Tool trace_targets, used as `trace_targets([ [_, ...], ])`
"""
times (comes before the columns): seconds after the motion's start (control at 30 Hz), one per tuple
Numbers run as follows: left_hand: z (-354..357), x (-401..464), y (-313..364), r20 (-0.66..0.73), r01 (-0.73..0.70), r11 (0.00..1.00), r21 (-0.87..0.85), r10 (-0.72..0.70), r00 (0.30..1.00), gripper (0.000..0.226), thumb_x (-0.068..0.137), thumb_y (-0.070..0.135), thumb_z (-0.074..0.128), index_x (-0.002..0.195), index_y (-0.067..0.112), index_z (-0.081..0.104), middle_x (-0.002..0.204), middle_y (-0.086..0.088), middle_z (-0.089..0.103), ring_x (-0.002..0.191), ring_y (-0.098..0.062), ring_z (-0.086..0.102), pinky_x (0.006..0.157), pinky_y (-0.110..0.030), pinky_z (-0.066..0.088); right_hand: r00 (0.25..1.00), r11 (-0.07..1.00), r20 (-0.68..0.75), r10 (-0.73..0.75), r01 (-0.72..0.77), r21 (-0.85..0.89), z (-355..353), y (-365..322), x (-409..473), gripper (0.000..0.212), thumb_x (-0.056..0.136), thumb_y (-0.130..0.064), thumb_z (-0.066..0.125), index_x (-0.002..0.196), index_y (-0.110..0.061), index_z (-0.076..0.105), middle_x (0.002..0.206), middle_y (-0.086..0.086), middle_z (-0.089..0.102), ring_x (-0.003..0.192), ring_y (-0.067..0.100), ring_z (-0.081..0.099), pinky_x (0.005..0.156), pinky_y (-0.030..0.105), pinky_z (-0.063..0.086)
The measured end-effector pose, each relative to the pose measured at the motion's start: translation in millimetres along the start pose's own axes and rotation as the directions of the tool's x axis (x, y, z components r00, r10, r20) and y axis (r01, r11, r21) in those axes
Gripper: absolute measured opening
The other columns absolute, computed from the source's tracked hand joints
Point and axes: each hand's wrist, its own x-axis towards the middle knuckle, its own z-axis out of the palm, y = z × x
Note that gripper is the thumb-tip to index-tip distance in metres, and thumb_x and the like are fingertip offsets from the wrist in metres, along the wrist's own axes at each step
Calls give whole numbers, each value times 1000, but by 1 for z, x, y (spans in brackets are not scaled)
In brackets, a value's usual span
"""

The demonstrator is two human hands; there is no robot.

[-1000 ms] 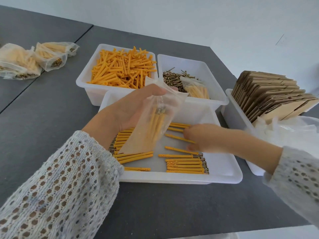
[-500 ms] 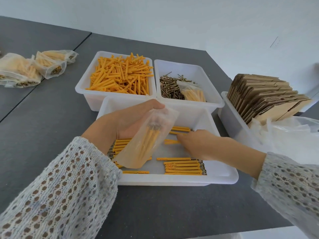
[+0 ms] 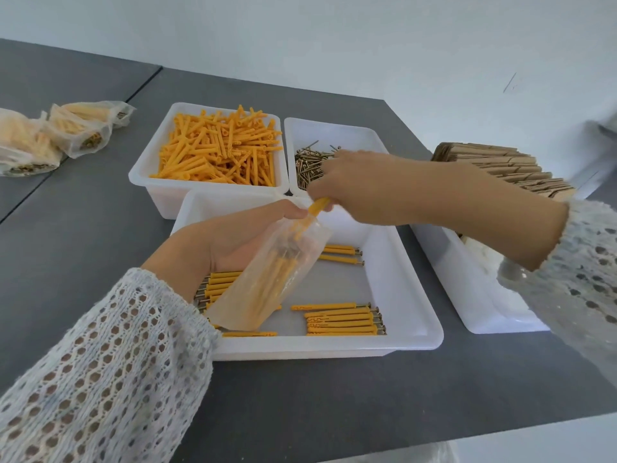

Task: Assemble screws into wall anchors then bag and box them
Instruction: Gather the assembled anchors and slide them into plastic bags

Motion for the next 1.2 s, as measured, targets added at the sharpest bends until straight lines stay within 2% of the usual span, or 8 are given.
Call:
trace_targets([
  [0.13, -2, 0, -1, 0, -44, 999, -19, 44, 999, 34, 82, 29, 58, 111, 14, 65, 95, -10, 61, 79, -18, 60, 69, -29, 55, 999, 925, -30, -25, 34, 379, -7, -7, 7, 35, 95, -8, 54, 123, -28, 57, 106, -5, 55, 100, 17, 54, 88, 33, 48],
  [0.27, -4, -2, 1, -12, 6, 999, -52, -7, 1000, 30, 78, 32, 61, 99, 16, 74, 87, -7, 68, 69, -16, 64, 62, -25, 56, 989, 803, 23, 144, -131, 581, -5, 13, 0, 38, 94, -9, 53, 126, -29, 58, 111, -4, 61, 101, 12, 56, 92, 29, 47],
  [0.47, -2, 0, 2, -42, -1, 1000, -23, 0, 999, 42, 76, 34, 61, 113, 13, 65, 90, -8, 68, 70, -17, 62, 63, -24, 56, 920, 848, 352, 171, -320, 423, 54, 19, 0, 32, 100, -19, 45, 129, -24, 56, 122, 0, 63, 105, 15, 57, 81, 24, 42],
  [0.57, -3, -1, 1, -49, 15, 1000, -17, -16, 999, 45, 77, 35, 60, 116, 14, 66, 90, -8, 69, 71, -16, 62, 63, -25, 55, 902, 913, 359, 238, -334, 235, 92, 3, 3, 39, 100, -24, 48, 139, -17, 47, 133, 6, 52, 119, 25, 51, 96, 37, 45],
  [0.73, -3, -3, 1, -46, 21, 1000, 1, -21, 999, 43, 79, 36, 60, 115, 12, 63, 84, -6, 68, 66, -15, 62, 62, -25, 54, 928, 946, 263, 265, -303, 117, 117, -22, 2, 30, 100, -23, 47, 126, -9, 48, 124, 10, 54, 114, 30, 55, 89, 41, 50],
  [0.9, -4, -2, 0, -79, -11, 1000, 7, 11, 997, 39, 77, 37, 59, 107, 12, 64, 78, -4, 69, 63, -13, 64, 59, -22, 55, 905, 933, 328, 272, -331, 142, 118, -33, -2, 19, 101, -20, 45, 113, -8, 55, 106, 8, 62, 97, 30, 62, 74, 36, 49],
  [1.03, -5, -1, -1, -91, 40, 999, -7, -40, 995, 36, 76, 37, 58, 101, 12, 64, 76, -5, 68, 61, -15, 63, 57, -24, 55, 913, 953, 350, 212, -272, 131, 116, -40, -14, 9, 98, -21, 44, 97, -12, 40, 70, -2, 40, 61, 20, 45, 55, 29, 35],
  [1.2, -7, -1, -2, -131, 96, 995, 0, -95, 987, 35, 84, 38, 56, 107, 12, 62, 75, -5, 69, 59, -16, 64, 56, -26, 55, 891, 967, 398, 219, -253, 35, 117, -51, -20, 22, 105, -30, 32, 108, -12, 44, 68, -2, 35, 56, 15, 33, 74, 34, 38],
])
